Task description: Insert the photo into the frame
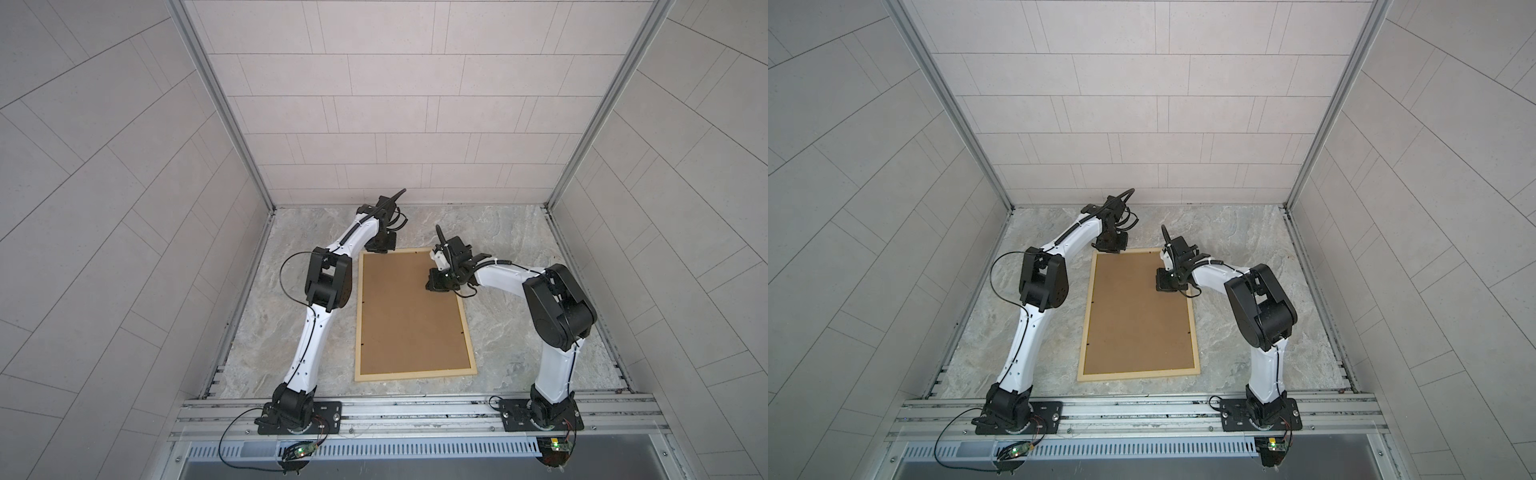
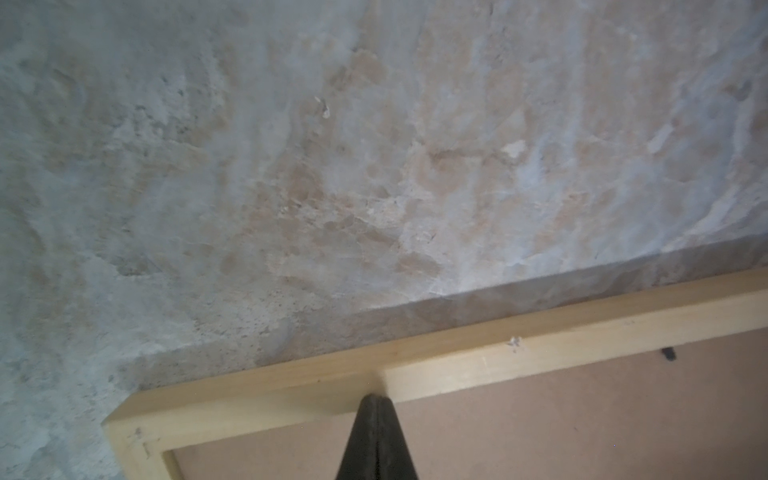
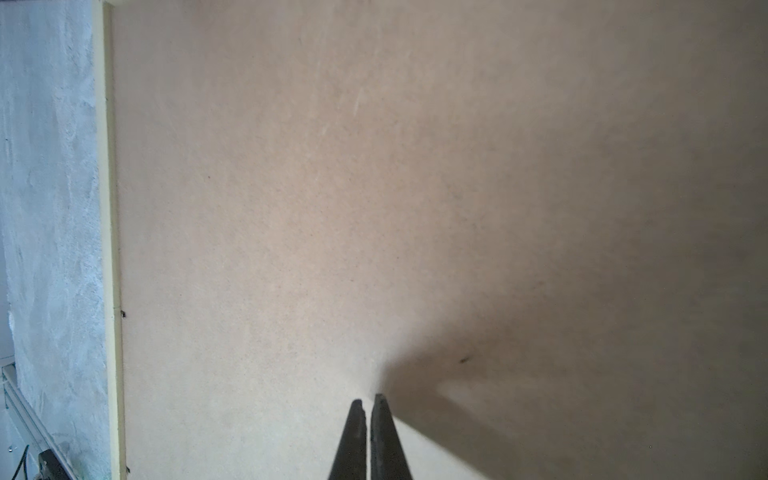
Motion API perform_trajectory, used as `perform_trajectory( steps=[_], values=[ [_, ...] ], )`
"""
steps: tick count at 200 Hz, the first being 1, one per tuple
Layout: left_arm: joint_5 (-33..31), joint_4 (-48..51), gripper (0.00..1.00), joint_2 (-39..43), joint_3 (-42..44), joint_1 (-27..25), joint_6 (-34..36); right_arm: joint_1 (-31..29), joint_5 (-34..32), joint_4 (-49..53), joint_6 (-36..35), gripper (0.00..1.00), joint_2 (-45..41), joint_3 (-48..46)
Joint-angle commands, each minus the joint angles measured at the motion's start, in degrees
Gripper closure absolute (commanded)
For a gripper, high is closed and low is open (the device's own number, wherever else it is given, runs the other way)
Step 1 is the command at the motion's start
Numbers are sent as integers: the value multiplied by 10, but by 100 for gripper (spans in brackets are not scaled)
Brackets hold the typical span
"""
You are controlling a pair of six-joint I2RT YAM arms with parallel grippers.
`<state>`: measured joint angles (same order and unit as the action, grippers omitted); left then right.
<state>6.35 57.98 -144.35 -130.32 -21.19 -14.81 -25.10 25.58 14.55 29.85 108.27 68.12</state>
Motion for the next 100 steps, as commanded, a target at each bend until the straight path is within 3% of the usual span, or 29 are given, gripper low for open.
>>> perform_trajectory(
  steps=[1,100],
  values=[
    [31,139,100,-85,45,-11,22,5,6,1,4,100,-26,-7],
    [71,182,100,-97,37,-4,51,12,17,0,7,100,-34,-13]
  ],
)
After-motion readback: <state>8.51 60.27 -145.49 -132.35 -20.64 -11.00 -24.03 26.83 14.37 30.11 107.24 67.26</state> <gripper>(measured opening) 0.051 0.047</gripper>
